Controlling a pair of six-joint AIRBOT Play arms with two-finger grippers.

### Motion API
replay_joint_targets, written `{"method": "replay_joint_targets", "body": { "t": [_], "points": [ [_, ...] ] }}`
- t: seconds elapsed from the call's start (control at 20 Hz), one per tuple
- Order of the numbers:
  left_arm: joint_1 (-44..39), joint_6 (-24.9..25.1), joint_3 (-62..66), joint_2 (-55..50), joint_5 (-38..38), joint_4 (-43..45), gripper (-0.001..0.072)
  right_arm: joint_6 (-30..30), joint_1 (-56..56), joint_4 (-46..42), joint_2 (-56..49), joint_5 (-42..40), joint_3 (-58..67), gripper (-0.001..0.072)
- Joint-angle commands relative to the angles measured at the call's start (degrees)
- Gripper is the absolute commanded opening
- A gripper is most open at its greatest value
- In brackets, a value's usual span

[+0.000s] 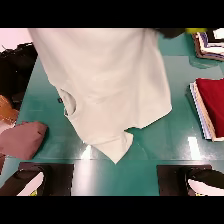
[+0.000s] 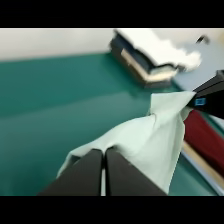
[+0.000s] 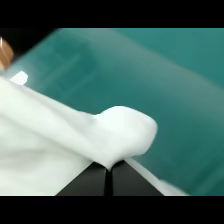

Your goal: Fold the shirts.

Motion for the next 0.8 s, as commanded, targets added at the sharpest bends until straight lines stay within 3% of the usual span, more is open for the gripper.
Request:
{"method": "replay_joint_targets", "body": {
  "t": [0.0, 0.15, 0.35, 0.45, 0.5, 0.55, 0.6, 0.65, 0.75],
  "points": [
    [0.07, -0.42, -12.20, -3.98, 0.44, 3.98, 0.0022, 1.18, 1.70, -0.81, -9.60, 6.58, 0.11, 0.0018],
    [0.07, -0.44, -23.17, -8.20, 7.63, 8.50, 0.0022, 1.16, 2.62, -0.87, -18.93, 2.97, 0.11, 0.0019],
    [0.07, -0.46, -25.62, -15.21, 14.25, 12.96, 0.0022, 2.03, 0.92, -0.15, -26.95, -3.80, 0.13, 0.0027],
    [0.07, -0.46, -25.57, -17.46, 17.90, 12.96, 0.0022, 2.03, -0.48, 2.80, -29.07, -4.44, 0.15, 0.0354],
    [0.07, -0.48, -25.57, -18.34, 19.85, 12.96, 0.0024, 2.03, -1.36, 4.39, -29.57, -4.55, 0.13, 0.0375],
    [0.07, -0.48, -25.55, -18.91, 21.77, 12.98, 0.0070, 2.03, -2.45, 5.68, -29.62, -4.59, 0.15, 0.0375],
    [0.07, -0.50, -25.49, -19.10, 22.49, 12.98, 0.0320, 2.03, -3.50, 5.86, -29.22, -4.44, 0.17, 0.0375],
    [0.13, -0.50, -25.09, -19.02, 21.86, 13.27, 0.0458, 2.01, -4.61, 5.60, -28.46, -3.69, 0.17, 0.0375],
    [1.66, -0.59, -23.08, -18.56, 14.29, 13.60, 0.0457, 1.97, -7.48, 5.51, -25.90, -0.50, 0.17, 0.0375]
  ]
}}
